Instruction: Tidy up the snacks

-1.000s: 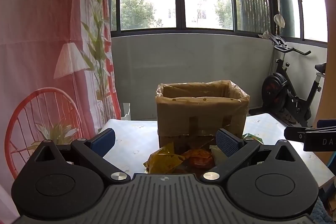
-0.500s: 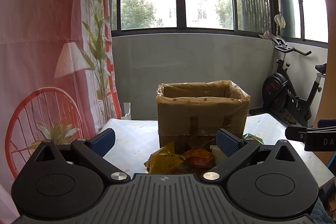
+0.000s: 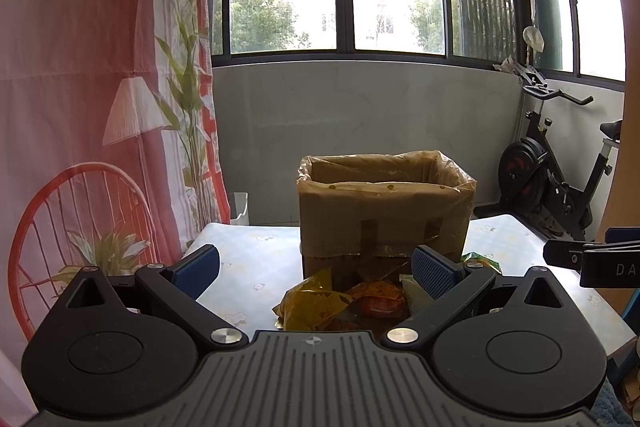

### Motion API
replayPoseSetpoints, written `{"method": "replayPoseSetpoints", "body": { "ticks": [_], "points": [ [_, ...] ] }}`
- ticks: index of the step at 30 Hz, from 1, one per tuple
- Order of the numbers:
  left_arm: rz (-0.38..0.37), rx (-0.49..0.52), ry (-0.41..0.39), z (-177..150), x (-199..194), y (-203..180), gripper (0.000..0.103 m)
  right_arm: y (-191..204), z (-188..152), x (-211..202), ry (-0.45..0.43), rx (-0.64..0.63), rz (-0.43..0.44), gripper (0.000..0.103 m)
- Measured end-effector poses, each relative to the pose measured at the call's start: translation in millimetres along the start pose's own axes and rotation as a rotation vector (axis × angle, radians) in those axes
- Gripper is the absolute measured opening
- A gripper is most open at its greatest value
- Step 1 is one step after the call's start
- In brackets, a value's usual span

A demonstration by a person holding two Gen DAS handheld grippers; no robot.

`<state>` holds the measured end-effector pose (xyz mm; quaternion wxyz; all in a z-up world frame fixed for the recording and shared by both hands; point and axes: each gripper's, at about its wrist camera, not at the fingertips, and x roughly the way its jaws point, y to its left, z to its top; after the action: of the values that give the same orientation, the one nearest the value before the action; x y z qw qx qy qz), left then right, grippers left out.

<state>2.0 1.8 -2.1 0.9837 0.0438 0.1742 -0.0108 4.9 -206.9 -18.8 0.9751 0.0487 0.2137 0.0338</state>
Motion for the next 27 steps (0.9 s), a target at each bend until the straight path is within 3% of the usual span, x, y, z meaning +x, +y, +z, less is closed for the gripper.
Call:
{"method": "replayPoseSetpoints", "body": {
  "ticks": [27],
  "points": [
    [-0.007,-0.006,0.013,-1.7,2.4,2.1,0.103,0.5,-0.9,1.4,0.004,0.002,0.000,0.103]
  ]
}}
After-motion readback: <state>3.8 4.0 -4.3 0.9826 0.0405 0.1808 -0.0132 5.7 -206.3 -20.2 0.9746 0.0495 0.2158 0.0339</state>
